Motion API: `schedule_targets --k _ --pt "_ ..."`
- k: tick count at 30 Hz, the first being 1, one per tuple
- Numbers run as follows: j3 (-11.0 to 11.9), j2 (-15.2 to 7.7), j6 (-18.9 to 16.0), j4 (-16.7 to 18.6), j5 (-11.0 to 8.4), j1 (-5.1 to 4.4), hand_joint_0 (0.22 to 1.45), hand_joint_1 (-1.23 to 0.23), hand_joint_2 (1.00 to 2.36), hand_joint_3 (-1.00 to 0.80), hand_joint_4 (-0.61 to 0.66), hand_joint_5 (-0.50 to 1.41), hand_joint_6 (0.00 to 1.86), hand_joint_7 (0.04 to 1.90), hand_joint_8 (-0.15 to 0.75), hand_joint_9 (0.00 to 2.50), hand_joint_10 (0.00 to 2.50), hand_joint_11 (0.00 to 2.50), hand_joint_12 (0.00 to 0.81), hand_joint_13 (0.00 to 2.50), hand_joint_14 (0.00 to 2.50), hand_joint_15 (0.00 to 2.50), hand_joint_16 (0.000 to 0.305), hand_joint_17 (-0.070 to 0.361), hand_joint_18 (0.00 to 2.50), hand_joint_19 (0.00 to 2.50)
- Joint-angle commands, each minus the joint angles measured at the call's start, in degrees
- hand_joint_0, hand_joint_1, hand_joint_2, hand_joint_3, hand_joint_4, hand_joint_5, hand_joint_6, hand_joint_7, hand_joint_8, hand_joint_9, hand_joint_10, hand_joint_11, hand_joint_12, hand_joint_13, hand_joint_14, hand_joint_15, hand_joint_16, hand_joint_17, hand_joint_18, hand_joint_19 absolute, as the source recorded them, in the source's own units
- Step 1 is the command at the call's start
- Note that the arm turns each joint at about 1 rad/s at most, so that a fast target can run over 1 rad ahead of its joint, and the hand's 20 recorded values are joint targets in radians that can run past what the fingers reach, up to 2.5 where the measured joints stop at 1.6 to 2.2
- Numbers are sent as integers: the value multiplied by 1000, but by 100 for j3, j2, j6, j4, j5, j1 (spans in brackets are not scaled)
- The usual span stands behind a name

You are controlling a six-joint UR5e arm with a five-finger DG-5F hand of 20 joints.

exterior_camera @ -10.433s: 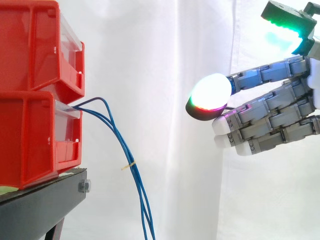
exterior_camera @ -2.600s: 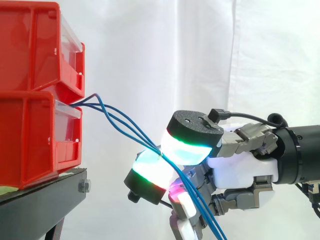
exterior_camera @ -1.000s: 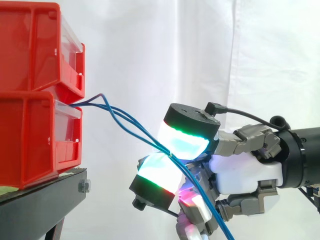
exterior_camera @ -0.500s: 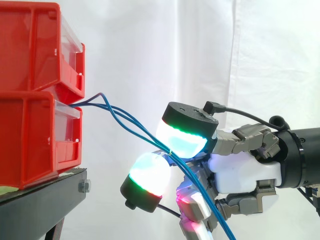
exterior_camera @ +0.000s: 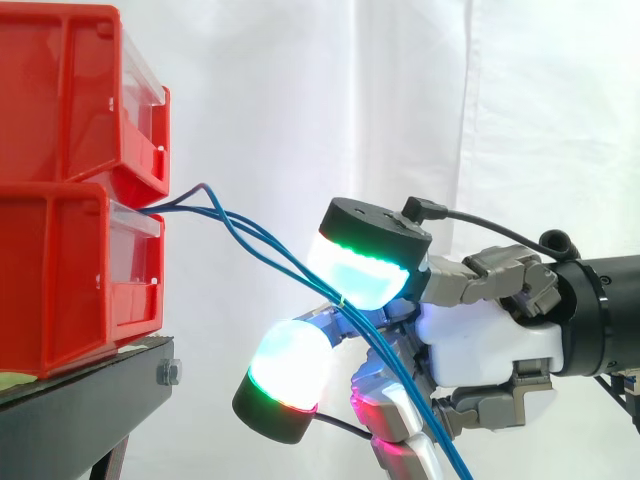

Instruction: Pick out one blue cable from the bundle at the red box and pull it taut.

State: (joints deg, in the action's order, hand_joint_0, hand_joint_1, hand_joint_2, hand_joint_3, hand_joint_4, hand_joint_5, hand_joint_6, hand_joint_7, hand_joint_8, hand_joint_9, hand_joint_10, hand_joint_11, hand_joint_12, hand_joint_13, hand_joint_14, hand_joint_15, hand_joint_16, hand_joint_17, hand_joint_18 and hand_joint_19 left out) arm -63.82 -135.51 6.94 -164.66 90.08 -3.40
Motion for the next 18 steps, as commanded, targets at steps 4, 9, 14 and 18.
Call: schedule_targets --k 4,9,14,18 --pt "1 7 0 13 18 -3 479 -476 1000 -500 214 -218 917 670 374 1166 16 677 423 1304 18 595 62 141 1123 551" --pt "-8 7 0 22 27 -3 450 -443 1000 -500 236 -226 904 647 380 1075 19 650 441 1284 17 590 67 150 1138 553" --pt "1 7 9 118 115 -3 450 -483 1000 -500 238 -228 903 640 376 1061 15 649 441 1268 19 592 67 151 1132 556" --pt "-8 7 9 206 335 -3 471 -560 1000 -500 221 -228 901 643 362 1062 15 660 433 1262 20 599 65 146 1118 569"
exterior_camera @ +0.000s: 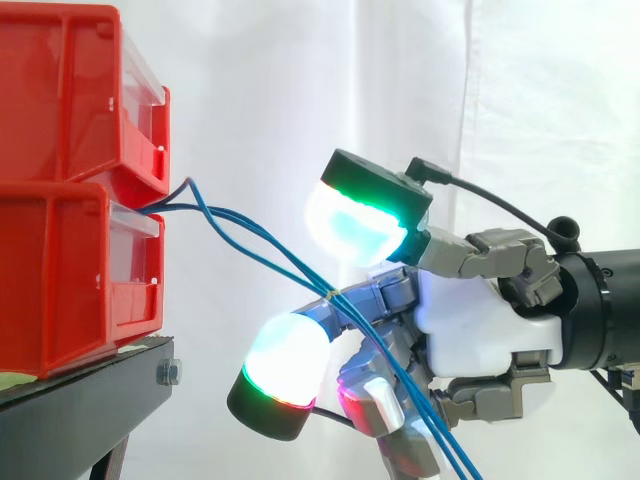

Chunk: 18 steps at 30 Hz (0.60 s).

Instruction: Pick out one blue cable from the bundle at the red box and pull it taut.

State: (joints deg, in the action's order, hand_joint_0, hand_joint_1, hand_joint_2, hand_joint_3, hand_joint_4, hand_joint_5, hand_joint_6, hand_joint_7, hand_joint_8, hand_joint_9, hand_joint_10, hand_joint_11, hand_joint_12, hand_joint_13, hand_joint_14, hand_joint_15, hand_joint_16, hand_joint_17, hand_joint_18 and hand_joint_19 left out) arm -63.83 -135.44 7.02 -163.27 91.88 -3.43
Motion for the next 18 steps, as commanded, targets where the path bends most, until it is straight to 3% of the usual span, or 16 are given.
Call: schedule_targets --k 1,7,14,18 --pt "2 0 2 76 172 0 474 -571 1000 -500 213 -228 901 642 361 1063 18 669 432 1265 19 599 64 145 1117 577" --pt "2 0 2 129 313 9 519 -651 1000 -500 191 -227 898 662 341 1072 18 685 410 1263 21 617 60 135 1098 590" --pt "-6 -8 2 129 330 0 581 -687 1000 -500 154 -224 895 683 325 1078 17 688 398 1262 20 637 57 128 1084 606" --pt "-6 0 10 137 330 0 619 -709 1010 -385 133 -219 912 687 317 1088 17 696 389 1268 21 629 56 126 1088 616"
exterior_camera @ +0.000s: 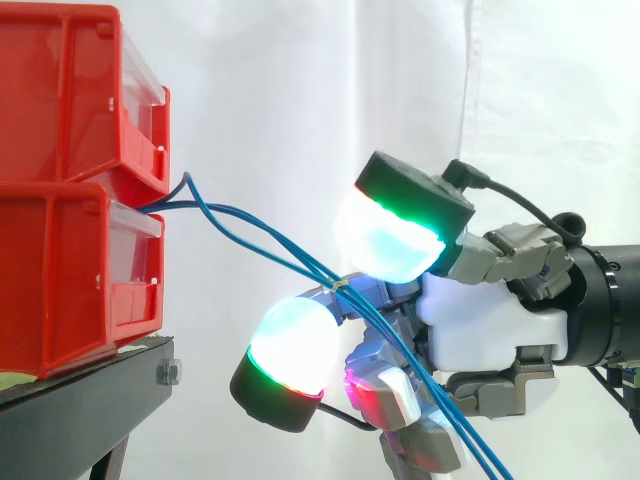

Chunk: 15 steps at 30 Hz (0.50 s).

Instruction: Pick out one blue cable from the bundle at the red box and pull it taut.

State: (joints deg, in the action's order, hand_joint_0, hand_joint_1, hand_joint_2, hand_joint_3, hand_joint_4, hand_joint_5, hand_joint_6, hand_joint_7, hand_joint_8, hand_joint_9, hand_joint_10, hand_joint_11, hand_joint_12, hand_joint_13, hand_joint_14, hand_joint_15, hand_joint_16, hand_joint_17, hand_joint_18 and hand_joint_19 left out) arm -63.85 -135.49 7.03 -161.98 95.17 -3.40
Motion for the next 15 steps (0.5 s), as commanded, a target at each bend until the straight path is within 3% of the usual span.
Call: schedule_targets --k 1,15 --pt "-4 -4 8 9 1 -2 632 -708 1013 -343 130 -218 917 689 316 1092 19 697 391 1272 21 638 56 126 1089 618" --pt "-4 -4 17 53 1 -2 626 -719 1022 -123 31 -190 937 743 327 1194 21 727 382 1296 20 637 57 127 1119 624"
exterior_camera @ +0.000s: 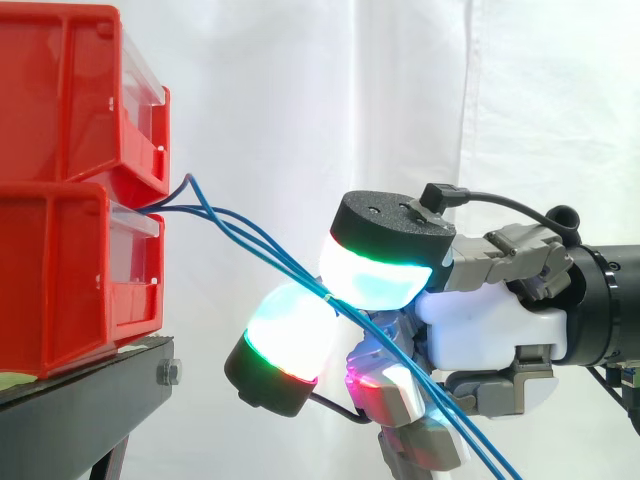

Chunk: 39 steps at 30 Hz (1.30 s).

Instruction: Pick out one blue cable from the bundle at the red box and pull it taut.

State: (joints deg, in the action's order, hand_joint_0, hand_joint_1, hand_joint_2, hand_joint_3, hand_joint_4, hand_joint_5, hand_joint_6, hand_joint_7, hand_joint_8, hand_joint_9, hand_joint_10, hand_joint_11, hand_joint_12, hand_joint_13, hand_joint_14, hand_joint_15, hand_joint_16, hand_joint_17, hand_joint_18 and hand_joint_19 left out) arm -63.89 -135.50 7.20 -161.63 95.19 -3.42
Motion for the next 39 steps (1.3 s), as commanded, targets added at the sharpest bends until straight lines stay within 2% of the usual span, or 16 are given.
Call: schedule_targets --k 1,6,10,15,19,24,31,39 --pt "0 -2 1 18 0 -1 627 -722 1022 -102 18 -184 939 751 331 1222 20 722 392 1313 21 636 58 131 1139 612" --pt "-18 -2 9 18 0 -1 637 -742 1014 16 -75 -160 943 810 352 1306 20 719 413 1366 19 614 64 144 1226 573" --pt "-35 -2 1 44 0 -1 655 -775 1011 95 -180 -140 941 939 361 1388 21 748 415 1400 20 609 64 145 1263 548" --pt "-44 -2 1 71 0 -1 671 -803 1012 69 -236 -119 935 1070 350 1475 24 797 408 1433 21 611 62 140 1296 549" --pt "-53 -2 1 71 0 -1 669 -822 1015 30 -186 -98 924 1153 349 1519 22 784 405 1443 20 617 62 139 1299 543" --pt "-53 -2 1 79 0 -1 666 -842 1019 -88 -127 -94 923 1146 339 1531 26 807 393 1434 22 629 58 131 1273 575" --pt "-53 -2 1 79 0 8 704 -833 1014 -319 -97 -98 923 1162 333 1516 27 822 385 1418 25 656 54 122 1239 600" --pt "-62 -2 9 79 0 26 722 -830 1006 -420 -96 -93 925 1144 331 1528 26 831 383 1418 24 649 53 120 1256 580"
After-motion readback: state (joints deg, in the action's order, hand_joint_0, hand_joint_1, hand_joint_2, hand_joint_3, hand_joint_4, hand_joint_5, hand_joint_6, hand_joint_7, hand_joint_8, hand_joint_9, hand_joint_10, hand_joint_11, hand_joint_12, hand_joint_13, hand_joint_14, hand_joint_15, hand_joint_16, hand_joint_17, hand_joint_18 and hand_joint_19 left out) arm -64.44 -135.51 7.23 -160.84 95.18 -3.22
